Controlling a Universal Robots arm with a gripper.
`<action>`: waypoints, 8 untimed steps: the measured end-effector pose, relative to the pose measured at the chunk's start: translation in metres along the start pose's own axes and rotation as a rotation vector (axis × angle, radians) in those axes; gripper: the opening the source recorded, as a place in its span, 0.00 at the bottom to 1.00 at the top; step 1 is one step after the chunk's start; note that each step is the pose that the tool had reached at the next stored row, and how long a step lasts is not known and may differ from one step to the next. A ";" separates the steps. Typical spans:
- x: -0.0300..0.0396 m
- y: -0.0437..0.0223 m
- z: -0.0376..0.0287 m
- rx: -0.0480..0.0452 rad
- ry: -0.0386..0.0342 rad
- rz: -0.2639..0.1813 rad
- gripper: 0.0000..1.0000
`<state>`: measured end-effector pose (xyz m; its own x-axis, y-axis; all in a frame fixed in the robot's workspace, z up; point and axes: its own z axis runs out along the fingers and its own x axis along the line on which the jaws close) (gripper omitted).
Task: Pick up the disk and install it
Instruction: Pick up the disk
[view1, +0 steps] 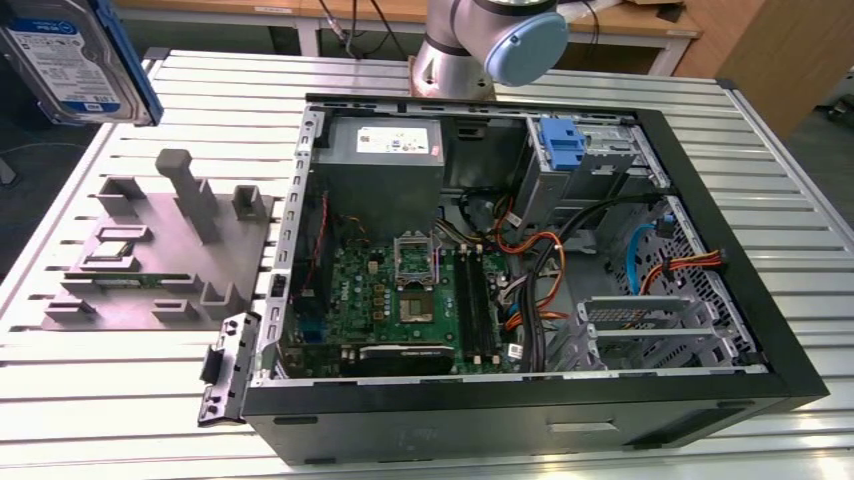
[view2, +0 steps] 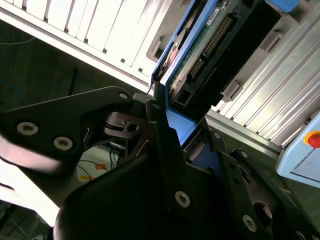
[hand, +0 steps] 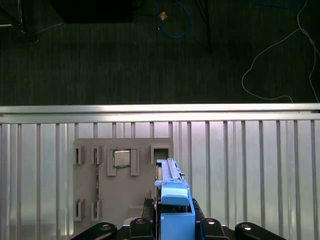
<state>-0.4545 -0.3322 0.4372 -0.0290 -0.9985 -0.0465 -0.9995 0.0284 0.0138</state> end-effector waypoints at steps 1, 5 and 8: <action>0.0000 0.0000 -0.0009 0.0000 0.0000 0.000 0.36; -0.0002 0.0001 -0.0043 0.0000 0.0000 0.000 0.36; -0.0003 0.0001 -0.0069 0.0000 0.0000 0.000 0.36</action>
<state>-0.4545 -0.3322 0.4441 -0.0290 -0.9985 -0.0465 -0.9995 0.0284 0.0138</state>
